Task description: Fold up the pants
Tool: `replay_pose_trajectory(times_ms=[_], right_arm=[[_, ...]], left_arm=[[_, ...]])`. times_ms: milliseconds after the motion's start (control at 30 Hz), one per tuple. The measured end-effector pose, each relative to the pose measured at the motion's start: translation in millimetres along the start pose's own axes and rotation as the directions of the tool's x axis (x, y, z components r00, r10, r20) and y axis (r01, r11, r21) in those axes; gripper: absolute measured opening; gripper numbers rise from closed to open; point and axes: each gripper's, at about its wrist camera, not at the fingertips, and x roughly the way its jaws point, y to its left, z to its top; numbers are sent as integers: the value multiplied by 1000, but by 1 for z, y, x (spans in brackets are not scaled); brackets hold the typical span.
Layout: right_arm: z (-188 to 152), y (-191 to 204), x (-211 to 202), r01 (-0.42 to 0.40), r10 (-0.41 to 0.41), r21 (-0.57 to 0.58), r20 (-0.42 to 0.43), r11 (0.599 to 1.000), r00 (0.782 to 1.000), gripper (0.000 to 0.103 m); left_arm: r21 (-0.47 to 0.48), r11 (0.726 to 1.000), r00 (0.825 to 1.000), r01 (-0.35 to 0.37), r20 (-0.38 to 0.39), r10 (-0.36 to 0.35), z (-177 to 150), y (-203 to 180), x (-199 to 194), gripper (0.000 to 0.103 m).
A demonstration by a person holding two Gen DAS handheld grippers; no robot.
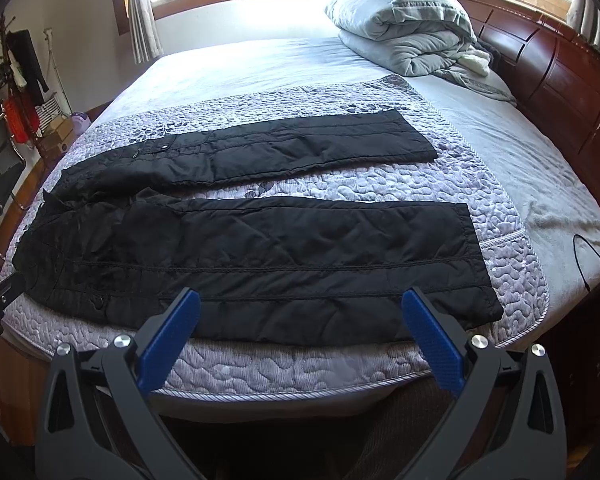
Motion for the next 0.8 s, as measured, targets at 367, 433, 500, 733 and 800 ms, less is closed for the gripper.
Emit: replay_pose_trajectory(times_ms=[367, 433, 500, 733, 800], right_arm=[[0, 0, 0, -1, 1, 4, -2, 1000, 1000, 101], [0, 0, 1, -1, 1, 4, -3, 1000, 1000, 101], [0, 0, 1, 0, 0, 4, -4, 1000, 1000, 101], [0, 0, 1, 0, 0, 4, -3, 1000, 1000, 101], [0, 0, 1, -1, 1, 5, -5, 1000, 1000, 101]], left_arm=[[1, 1000, 1000, 0, -2, 0, 0, 0, 0, 99], [3, 1000, 1000, -1, -2, 1, -1, -1, 0, 99], [4, 1000, 1000, -2, -2, 2, -1, -1, 1, 99], [7, 1000, 1000, -3, -1, 3, -1, -2, 1, 99], [7, 1000, 1000, -4, -1, 4, -1, -1, 1, 99]])
